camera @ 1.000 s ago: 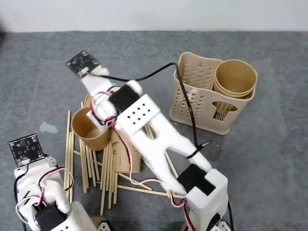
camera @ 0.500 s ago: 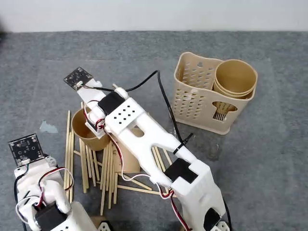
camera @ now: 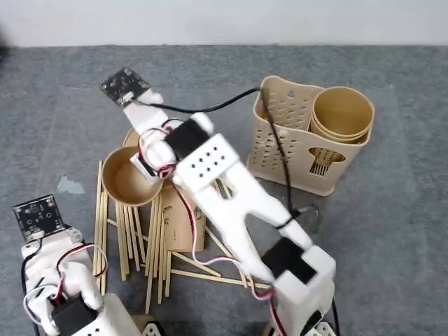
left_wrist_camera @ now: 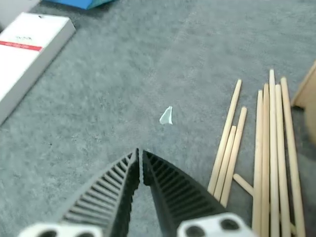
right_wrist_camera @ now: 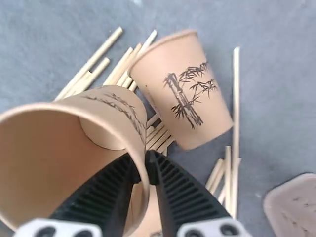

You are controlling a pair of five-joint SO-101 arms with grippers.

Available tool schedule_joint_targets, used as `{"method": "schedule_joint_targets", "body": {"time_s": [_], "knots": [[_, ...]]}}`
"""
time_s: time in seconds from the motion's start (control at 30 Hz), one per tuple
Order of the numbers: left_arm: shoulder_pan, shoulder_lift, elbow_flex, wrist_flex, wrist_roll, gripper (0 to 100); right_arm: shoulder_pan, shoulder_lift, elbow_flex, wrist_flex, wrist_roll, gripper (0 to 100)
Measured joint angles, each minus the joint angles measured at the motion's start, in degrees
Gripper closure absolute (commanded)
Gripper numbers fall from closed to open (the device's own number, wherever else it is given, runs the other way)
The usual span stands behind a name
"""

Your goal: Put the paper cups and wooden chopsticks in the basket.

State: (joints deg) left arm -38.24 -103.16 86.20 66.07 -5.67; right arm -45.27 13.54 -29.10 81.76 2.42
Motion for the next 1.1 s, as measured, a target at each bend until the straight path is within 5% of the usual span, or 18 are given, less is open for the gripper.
{"method": "schedule_joint_targets", "body": {"time_s": [0.23, 0.57, 0.83, 1.1], "knots": [[0.0, 0.0, 2.9, -3.8, 0.0, 99, 5.9, -13.3, 0.0, 4.5, 3.3, 98.9], [0.0, 0.0, 2.9, -4.2, 0.0, 99, 26.7, -29.9, -0.1, 9.8, 9.9, 98.9], [0.0, 0.0, 2.9, -4.2, 0.0, 99, 44.3, -32.9, -0.1, 10.3, 13.6, 98.9], [0.0, 0.0, 2.9, -4.3, 0.0, 99, 54.3, -32.9, -0.1, 10.4, 14.3, 98.9]]}}
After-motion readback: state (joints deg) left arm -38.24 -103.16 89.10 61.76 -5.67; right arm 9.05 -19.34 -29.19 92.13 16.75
